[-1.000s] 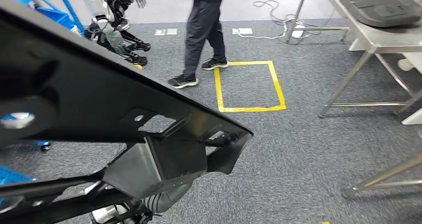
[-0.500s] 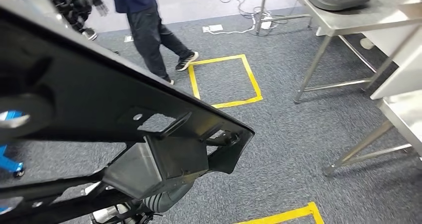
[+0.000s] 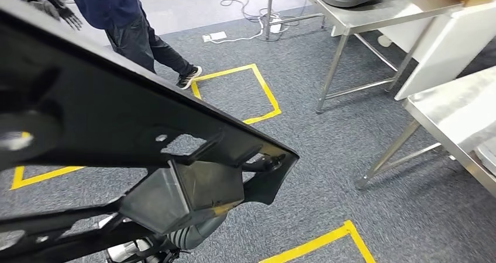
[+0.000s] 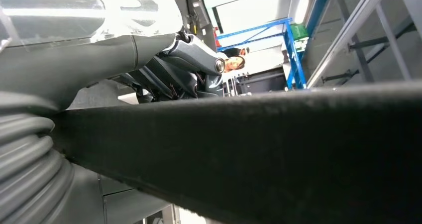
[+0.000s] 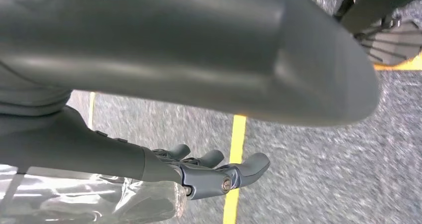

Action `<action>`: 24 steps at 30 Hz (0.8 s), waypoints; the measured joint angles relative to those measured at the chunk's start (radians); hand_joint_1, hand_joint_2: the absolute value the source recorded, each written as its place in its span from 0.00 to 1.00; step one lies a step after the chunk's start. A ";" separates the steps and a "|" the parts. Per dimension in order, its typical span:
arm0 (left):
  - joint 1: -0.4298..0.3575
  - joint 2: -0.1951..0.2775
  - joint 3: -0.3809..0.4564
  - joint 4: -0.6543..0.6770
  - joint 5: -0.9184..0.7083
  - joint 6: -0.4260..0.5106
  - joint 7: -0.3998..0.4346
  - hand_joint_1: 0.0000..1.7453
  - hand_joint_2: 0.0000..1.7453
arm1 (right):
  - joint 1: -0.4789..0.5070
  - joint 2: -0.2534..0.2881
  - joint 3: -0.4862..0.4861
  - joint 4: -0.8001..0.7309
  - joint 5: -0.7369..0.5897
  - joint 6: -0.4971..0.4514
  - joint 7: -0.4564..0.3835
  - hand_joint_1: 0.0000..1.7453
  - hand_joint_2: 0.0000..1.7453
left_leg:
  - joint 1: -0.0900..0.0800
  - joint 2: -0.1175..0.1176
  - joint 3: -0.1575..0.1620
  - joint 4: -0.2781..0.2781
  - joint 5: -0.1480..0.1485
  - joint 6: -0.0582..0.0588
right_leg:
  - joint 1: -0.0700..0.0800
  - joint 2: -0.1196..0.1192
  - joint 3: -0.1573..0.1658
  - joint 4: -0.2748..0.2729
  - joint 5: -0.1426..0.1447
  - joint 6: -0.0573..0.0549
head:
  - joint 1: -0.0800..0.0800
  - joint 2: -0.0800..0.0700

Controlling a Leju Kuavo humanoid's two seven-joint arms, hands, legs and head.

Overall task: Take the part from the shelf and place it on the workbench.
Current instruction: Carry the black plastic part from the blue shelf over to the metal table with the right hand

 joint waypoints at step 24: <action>-0.004 0.000 -0.007 0.005 0.001 -0.006 -0.004 1.00 1.00 | -0.007 -0.001 0.000 0.000 -0.003 0.000 -0.002 0.00 0.00 | 0.004 0.002 -0.052 0.114 -0.040 -0.033 | 0.000 -0.002 0.029 -0.029 0.011 -0.025 | -0.002 0.000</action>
